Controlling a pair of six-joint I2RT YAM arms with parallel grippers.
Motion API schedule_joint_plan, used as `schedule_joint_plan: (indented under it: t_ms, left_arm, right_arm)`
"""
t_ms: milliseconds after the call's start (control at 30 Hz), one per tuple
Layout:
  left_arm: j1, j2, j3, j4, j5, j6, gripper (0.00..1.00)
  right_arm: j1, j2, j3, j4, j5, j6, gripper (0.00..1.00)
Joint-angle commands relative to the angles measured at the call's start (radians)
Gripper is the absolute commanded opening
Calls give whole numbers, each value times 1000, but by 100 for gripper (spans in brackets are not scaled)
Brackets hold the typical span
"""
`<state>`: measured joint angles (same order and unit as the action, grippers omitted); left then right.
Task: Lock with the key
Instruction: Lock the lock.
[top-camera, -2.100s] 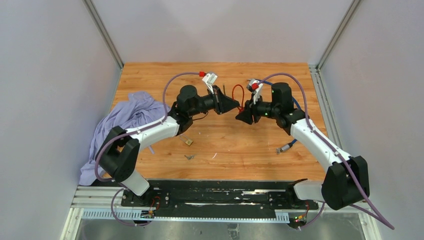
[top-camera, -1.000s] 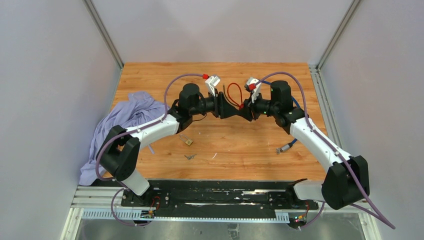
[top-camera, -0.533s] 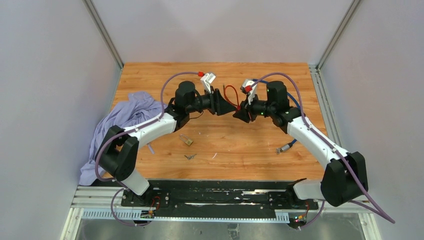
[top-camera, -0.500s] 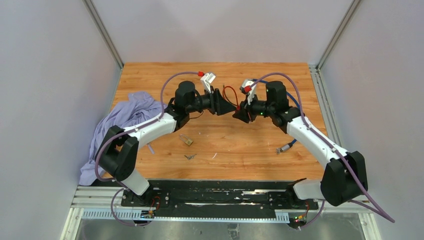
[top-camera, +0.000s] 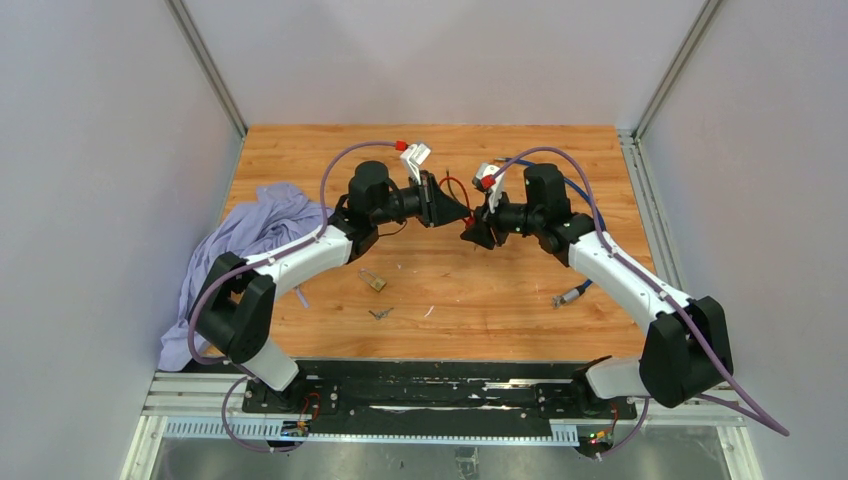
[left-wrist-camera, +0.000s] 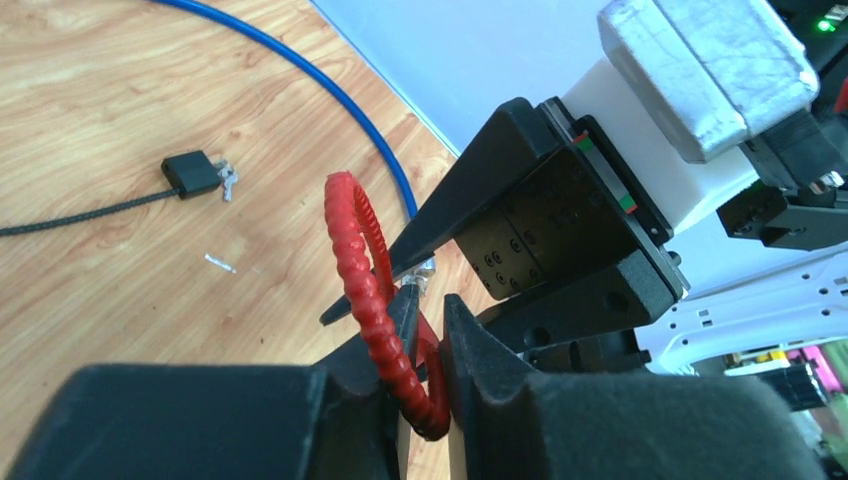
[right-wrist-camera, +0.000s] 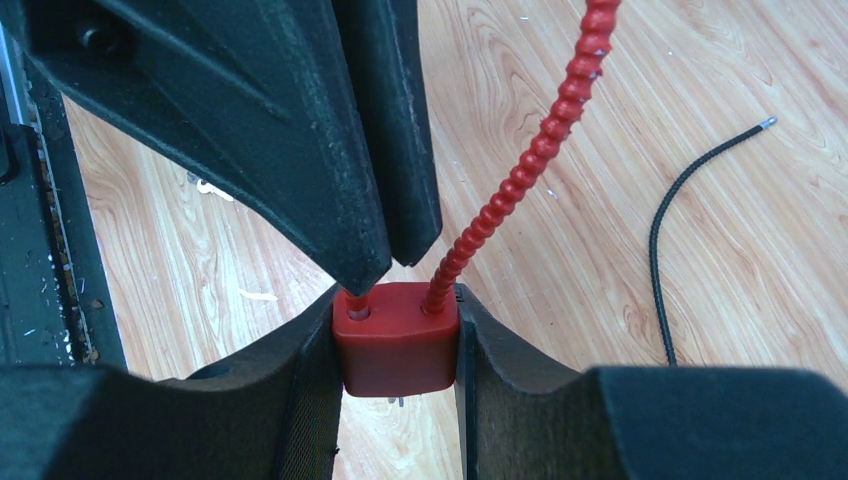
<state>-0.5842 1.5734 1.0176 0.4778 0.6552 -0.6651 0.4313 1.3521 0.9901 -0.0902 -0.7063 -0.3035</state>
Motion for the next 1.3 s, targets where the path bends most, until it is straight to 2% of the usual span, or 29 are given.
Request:
schedule_joint_plan:
  t_ms: [0,167,333,433,600,700,1033,1267]
  left_arm:
    - [4,-14,23,37,18,-4,14]
    - [-12,1,22,44,19,-11,3]
    - [-30,20,21,44,14,-17,0]
    - [-28,17,13,45,-5,-26,8]
    - [-25,20,13,14,-35,-74,28]
    - [-25,30,18,11,-34,-88,35]
    - [-26,45,28,-24,-49,-104,38]
    - [-26,53,29,-25,-40,-132,39]
  right_arm:
    - [14,-15,40,0,-19,-5,1]
    - [28,-16,50,-4,-1,0,1]
    - [44,-19,51,-5,21,-3,1]
    - [44,-23,47,-8,47,-16,1]
    - [45,-27,49,-10,86,-22,1]
    - [44,-19,51,-13,87,-20,1]
    - [60,-19,59,-24,102,-24,1]
    - [69,-14,63,-28,166,-37,1]
